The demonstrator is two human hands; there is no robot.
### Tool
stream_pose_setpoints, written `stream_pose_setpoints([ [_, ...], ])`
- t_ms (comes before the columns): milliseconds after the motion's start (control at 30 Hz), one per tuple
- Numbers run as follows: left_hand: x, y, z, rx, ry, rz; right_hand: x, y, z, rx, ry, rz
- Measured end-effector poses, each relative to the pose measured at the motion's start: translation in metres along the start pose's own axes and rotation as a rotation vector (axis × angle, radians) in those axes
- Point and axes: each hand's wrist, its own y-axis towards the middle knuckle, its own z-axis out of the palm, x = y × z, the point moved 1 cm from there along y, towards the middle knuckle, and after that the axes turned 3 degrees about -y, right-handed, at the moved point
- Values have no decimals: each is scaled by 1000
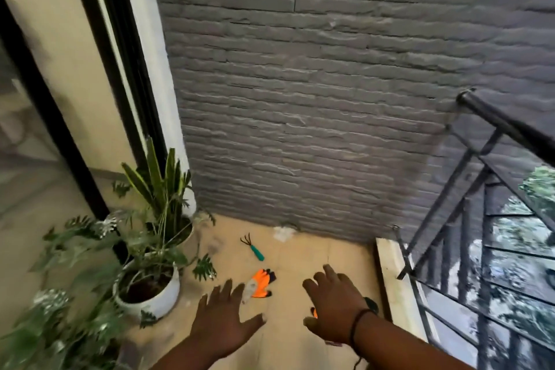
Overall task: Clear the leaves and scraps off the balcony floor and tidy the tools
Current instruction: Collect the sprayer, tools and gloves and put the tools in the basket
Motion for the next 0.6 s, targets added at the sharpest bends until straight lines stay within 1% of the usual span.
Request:
stream_pose_setpoints([
  [167, 30, 80, -69, -85, 122, 85, 2, 83, -35, -14, 39, 52],
  [333, 39, 140, -106, -93, 127, 85, 5, 145, -46, -10, 160, 127],
  [400, 36, 163, -111, -60, 113, 97, -1, 167, -43, 23, 214, 133],
  [500, 30, 201, -112, -3, 163, 119, -23, 199, -34, 69, 216, 146],
  [600, 29, 249, -112, 46, 148, 136, -48, 240, -28, 93, 207, 123],
])
